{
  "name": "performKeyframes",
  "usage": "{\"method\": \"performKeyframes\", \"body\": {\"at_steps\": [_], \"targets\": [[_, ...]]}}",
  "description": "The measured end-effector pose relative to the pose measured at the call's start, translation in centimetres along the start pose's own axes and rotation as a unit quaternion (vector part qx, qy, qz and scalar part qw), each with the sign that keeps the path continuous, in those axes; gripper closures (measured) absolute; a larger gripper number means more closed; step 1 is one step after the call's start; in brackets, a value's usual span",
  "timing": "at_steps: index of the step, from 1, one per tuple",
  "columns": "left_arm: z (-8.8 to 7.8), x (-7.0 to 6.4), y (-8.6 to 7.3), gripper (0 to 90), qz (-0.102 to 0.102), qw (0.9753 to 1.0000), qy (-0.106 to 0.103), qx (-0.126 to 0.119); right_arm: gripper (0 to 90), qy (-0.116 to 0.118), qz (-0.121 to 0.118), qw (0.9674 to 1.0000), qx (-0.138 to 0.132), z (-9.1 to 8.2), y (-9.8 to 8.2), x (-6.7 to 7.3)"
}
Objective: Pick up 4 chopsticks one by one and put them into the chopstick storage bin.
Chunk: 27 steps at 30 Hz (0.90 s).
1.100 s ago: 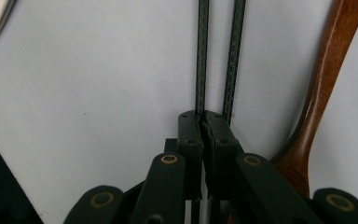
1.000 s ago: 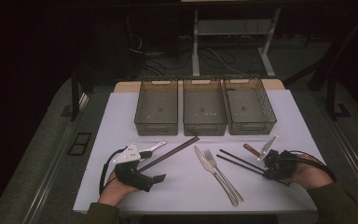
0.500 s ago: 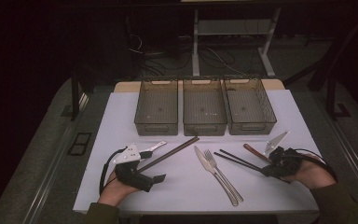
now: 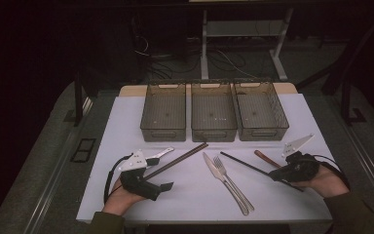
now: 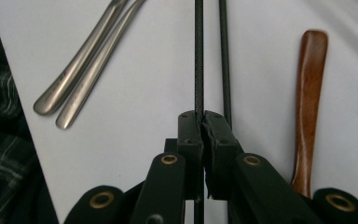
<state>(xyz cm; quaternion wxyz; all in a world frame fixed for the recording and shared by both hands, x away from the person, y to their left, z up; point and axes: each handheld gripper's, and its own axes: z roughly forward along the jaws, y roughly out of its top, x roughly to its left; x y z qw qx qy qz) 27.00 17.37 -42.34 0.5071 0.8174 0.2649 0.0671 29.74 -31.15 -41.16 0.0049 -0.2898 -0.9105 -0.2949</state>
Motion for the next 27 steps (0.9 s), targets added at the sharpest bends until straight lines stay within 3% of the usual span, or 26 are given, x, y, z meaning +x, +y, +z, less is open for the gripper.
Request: {"method": "performKeyframes", "body": {"at_steps": [7,19,24,27], "targets": [[0.16,-0.02,-0.05,0.0,0.000,1.0000,-0.003,0.003,85.7,-0.010,0.021,0.9983,-0.053,-0.15,-0.15,-0.07],[0.46,-0.13,-0.17,0.0,0.001,1.0000,-0.004,0.007,85.7,-0.020,0.035,0.9898,-0.137,-0.42,-0.07,-0.07],[0.49,-0.13,-0.17,0.0,0.002,1.0000,-0.004,0.007,85.9,-0.031,0.040,0.9867,-0.155,-0.72,0.00,-0.04],[0.48,-0.17,-0.16,0.0,0.001,1.0000,-0.004,0.006,85.9,-0.025,0.047,0.9848,-0.165,-0.94,0.00,-0.11]]}}
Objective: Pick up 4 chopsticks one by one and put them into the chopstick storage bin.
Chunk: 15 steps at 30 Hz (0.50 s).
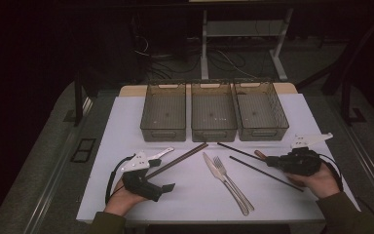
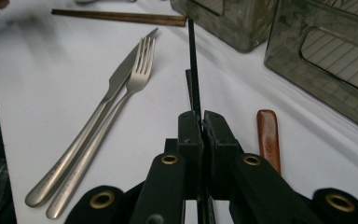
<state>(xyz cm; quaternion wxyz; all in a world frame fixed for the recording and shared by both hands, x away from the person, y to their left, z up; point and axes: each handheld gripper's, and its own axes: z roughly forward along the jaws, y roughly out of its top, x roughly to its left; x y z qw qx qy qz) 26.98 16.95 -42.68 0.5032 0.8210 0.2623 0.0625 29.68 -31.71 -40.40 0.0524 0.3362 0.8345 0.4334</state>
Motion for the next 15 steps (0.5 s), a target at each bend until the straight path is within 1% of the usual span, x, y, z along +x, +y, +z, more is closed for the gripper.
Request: {"method": "performKeyframes", "body": {"at_steps": [6,9,15], "targets": [[0.1,0.0,0.0,0.0,0.000,1.0000,0.000,0.000,85.9,0.006,0.001,0.9998,-0.019,-0.2,0.4,0.1],[0.1,0.0,0.0,0.0,-0.001,1.0000,0.000,0.000,85.9,0.008,0.002,0.9995,-0.031,-0.2,0.9,0.0],[0.1,0.0,0.1,0.0,-0.003,1.0000,-0.001,-0.004,85.9,0.010,-0.002,0.9989,-0.045,0.0,1.9,0.2]]}}
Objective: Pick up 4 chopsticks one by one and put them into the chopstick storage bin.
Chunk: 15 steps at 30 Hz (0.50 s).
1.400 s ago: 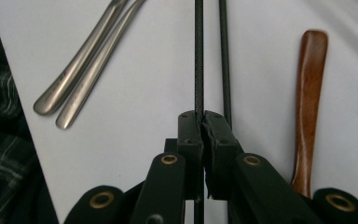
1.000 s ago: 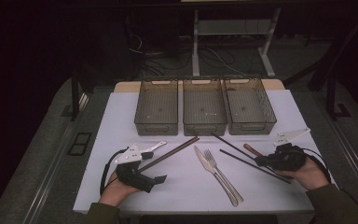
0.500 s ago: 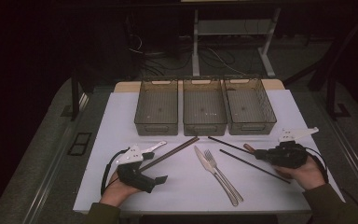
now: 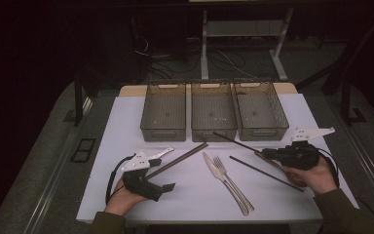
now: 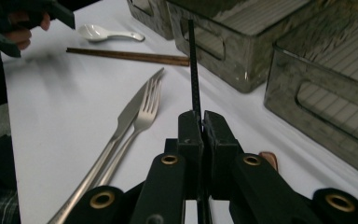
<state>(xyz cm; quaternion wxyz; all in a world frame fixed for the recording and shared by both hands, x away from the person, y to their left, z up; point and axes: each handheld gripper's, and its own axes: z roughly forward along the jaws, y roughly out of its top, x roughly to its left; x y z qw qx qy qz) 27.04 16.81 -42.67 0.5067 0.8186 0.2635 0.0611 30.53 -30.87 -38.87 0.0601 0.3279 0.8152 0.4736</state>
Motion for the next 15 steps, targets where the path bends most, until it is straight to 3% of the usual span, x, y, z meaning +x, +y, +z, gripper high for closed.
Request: {"method": "performKeyframes", "body": {"at_steps": [15], "targets": [[0.2,-0.1,0.0,0.0,0.000,1.0000,-0.001,-0.001,85.9,0.008,-0.004,0.9994,-0.034,1.0,2.7,0.2]]}}
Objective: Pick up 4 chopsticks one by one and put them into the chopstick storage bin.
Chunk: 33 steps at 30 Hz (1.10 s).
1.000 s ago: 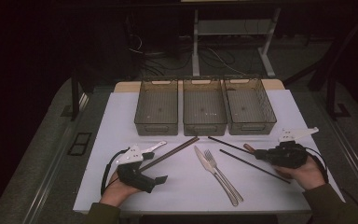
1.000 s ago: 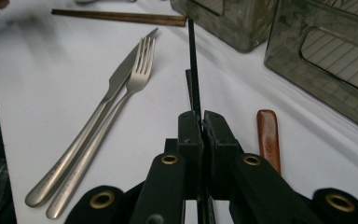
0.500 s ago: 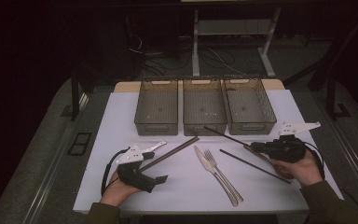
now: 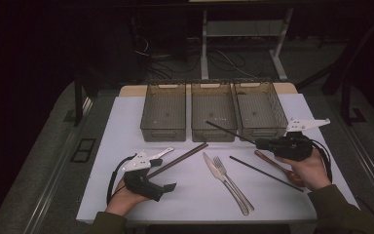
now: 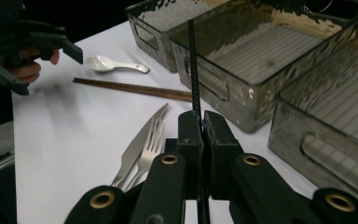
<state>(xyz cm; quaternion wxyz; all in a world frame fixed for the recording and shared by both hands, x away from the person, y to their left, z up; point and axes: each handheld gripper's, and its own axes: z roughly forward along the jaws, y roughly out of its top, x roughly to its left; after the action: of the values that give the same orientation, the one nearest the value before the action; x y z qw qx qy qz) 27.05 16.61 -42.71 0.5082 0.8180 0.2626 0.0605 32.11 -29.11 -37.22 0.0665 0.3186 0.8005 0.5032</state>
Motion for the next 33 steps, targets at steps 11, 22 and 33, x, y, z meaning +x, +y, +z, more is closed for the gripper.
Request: {"method": "performKeyframes", "body": {"at_steps": [11,22,33], "targets": [[0.2,0.0,0.0,0.0,0.004,1.0000,0.006,0.002,85.8,-0.002,-0.012,0.9998,-0.014,2.0,2.6,0.2],[0.2,-0.1,0.0,0.0,0.002,1.0000,0.008,0.000,85.8,-0.011,-0.005,0.9993,-0.035,4.3,5.2,-0.2],[0.2,-0.2,0.0,0.0,0.003,1.0000,0.005,-0.001,85.8,-0.023,-0.001,0.9990,-0.039,6.8,7.8,-0.5]]}}
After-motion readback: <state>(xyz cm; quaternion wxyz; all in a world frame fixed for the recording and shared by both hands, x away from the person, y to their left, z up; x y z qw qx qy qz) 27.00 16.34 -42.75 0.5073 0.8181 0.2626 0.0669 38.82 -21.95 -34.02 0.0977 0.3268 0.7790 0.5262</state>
